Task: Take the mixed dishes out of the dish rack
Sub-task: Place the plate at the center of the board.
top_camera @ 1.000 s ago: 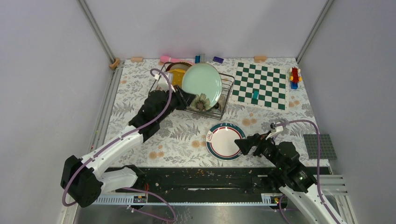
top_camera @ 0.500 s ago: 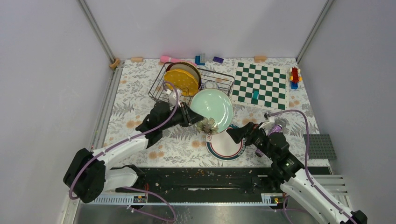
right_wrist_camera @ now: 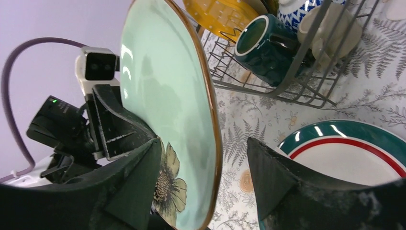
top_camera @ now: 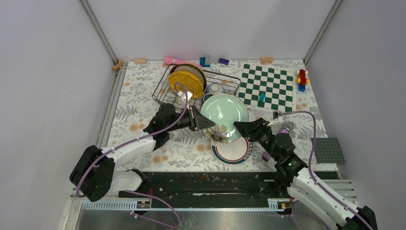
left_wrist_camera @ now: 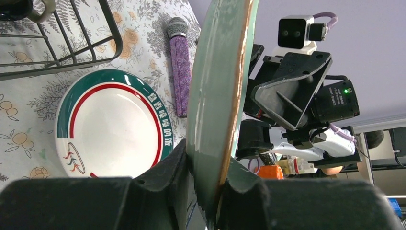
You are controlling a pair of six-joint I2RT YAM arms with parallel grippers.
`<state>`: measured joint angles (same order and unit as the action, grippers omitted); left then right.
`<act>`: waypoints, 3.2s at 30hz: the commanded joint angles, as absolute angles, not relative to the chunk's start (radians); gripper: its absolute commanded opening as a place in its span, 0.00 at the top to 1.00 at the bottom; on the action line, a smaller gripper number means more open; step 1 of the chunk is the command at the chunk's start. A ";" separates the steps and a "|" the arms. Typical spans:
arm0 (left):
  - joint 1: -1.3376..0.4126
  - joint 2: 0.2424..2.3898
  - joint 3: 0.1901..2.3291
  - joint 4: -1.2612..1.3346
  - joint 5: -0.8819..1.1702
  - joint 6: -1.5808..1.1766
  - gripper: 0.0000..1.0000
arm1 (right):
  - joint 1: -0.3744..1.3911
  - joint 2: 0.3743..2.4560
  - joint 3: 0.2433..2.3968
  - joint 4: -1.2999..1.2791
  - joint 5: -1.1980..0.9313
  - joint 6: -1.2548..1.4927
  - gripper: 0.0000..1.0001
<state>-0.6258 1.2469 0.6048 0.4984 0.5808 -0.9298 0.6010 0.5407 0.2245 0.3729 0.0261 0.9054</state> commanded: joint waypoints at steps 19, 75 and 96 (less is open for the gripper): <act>-0.625 1.287 0.696 0.706 0.708 -0.936 0.43 | 0.597 0.574 0.164 0.657 -0.034 0.990 1.00; -0.627 0.933 0.683 -0.004 -0.609 -0.531 0.01 | 0.597 0.172 0.119 -0.191 0.141 1.116 1.00; -0.627 0.989 0.713 -0.011 -0.591 -0.525 0.01 | 0.596 0.236 0.116 -0.270 0.189 1.149 0.90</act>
